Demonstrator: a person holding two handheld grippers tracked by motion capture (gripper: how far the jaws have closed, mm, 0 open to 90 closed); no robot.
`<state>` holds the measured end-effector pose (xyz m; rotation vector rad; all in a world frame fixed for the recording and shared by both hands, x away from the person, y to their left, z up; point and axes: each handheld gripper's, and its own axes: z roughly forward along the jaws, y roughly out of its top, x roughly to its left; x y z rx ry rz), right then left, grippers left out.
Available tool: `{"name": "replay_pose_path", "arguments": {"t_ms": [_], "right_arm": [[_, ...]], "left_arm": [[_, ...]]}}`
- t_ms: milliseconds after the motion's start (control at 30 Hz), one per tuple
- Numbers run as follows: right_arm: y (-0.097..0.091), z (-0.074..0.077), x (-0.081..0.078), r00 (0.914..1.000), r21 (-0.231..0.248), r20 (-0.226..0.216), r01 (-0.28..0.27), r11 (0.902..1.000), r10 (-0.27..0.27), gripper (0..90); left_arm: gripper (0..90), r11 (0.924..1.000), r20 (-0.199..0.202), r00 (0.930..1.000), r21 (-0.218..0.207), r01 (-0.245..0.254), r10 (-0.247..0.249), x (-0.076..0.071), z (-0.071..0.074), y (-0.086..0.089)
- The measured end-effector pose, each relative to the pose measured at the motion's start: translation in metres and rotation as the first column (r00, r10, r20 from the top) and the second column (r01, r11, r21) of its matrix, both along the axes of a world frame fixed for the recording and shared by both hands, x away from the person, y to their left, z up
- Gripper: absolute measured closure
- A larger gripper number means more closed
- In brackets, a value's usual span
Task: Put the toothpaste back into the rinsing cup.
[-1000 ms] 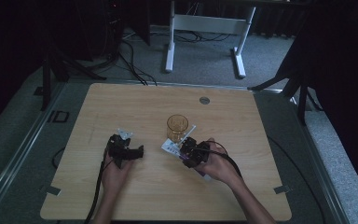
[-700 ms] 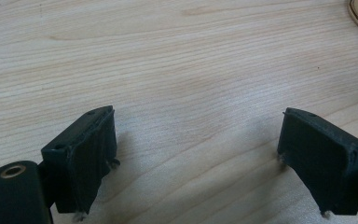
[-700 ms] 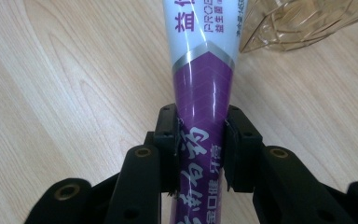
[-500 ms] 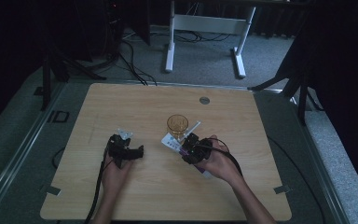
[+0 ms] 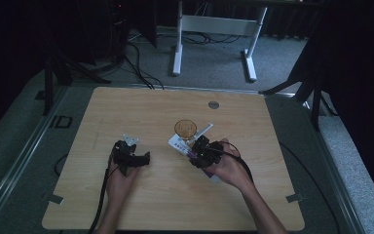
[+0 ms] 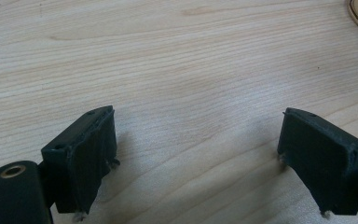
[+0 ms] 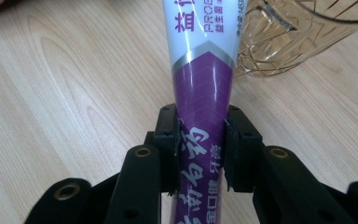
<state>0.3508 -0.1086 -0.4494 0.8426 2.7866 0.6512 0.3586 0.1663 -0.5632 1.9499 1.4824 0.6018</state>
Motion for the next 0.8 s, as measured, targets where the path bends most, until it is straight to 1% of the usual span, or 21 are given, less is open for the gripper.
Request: {"name": "replay_pose_path", "arguments": {"t_ms": [267, 333, 467, 533, 667, 800], "right_arm": [[-0.002, 0.006, 0.001, 0.9998, 0.035, 0.016, 0.015, 0.9993, -0.016, 70.1], [-0.003, 0.007, 0.002, 0.9997, 0.044, 0.013, 0.018, 0.9989, -0.018, 70.2], [-0.004, 0.008, 0.003, 0.9994, 0.056, 0.023, 0.024, 0.9981, -0.026, 70.2], [-0.005, 0.01, 0.004, 0.999, 0.072, 0.029, 0.032, 0.9969, -0.034, 70.2], [-0.007, 0.012, 0.006, 0.9992, 0.088, 0.023, 0.029, 0.9957, -0.031, 70.2], [-0.008, 0.013, 0.007, 0.999, 0.102, 0.031, 0.028, 0.9944, -0.032, 70.2]], "left_arm": [[11.9, 1.0, 0.0, 1.0, 0.0, -0.001, 0.001, 0.0, 0.0, 0.0], [11.9, 1.0, 0.0, 1.0, 0.0, -0.001, 0.001, 0.0, 0.0, 0.0], [11.9, 1.0, -0.001, 1.0, 0.001, 0.0, 0.0, 0.0, 0.0, 0.0], [11.9, 1.0, -0.001, 1.0, 0.001, 0.0, 0.0, 0.0, 0.0, 0.0], [11.9, 1.0, -0.001, 1.0, 0.001, 0.0, 0.0, 0.0, 0.0, 0.0], [11.9, 1.0, -0.001, 1.0, 0.0, -0.001, 0.001, 0.0, 0.0, 0.0]]}}
